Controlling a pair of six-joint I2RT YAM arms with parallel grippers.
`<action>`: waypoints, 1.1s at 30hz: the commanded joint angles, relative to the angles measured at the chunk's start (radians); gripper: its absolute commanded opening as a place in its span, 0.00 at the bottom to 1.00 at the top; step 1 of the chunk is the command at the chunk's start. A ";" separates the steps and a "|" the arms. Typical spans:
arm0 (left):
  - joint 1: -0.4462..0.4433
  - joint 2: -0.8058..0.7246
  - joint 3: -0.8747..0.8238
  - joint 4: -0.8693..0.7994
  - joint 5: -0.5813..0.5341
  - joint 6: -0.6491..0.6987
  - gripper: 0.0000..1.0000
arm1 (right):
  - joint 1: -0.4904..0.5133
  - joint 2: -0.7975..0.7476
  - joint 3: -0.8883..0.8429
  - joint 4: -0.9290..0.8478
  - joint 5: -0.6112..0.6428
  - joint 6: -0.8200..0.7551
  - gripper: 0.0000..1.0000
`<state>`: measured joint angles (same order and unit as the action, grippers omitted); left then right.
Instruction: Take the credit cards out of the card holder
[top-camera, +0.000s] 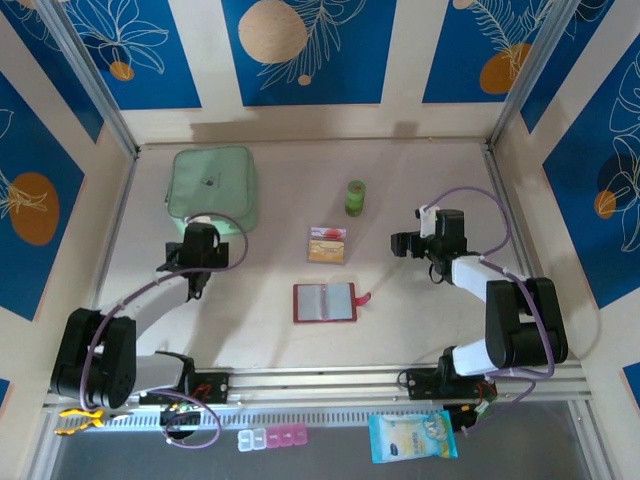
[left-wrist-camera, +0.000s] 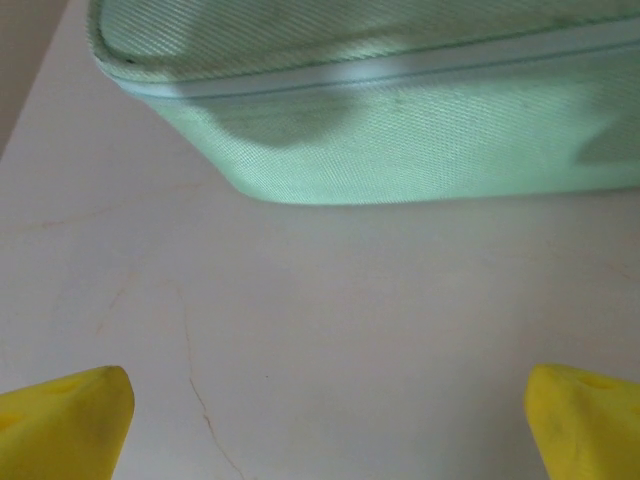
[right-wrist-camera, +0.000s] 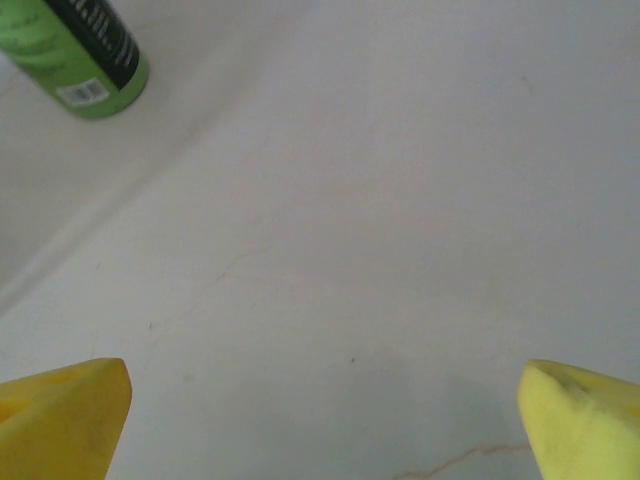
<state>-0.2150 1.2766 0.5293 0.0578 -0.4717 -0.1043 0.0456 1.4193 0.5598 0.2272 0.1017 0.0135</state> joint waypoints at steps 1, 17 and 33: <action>0.042 0.030 -0.059 0.314 0.039 0.056 0.99 | -0.007 0.020 -0.012 0.247 0.029 0.043 0.99; 0.179 0.225 -0.153 0.819 0.410 0.100 0.99 | -0.044 0.106 -0.152 0.601 -0.034 0.078 0.99; 0.174 0.286 -0.176 0.917 0.428 0.115 1.00 | -0.046 0.104 -0.141 0.573 -0.033 0.078 0.99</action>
<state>-0.0467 1.5604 0.3458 0.9356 -0.0746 -0.0010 0.0063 1.5208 0.4206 0.7582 0.0780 0.0841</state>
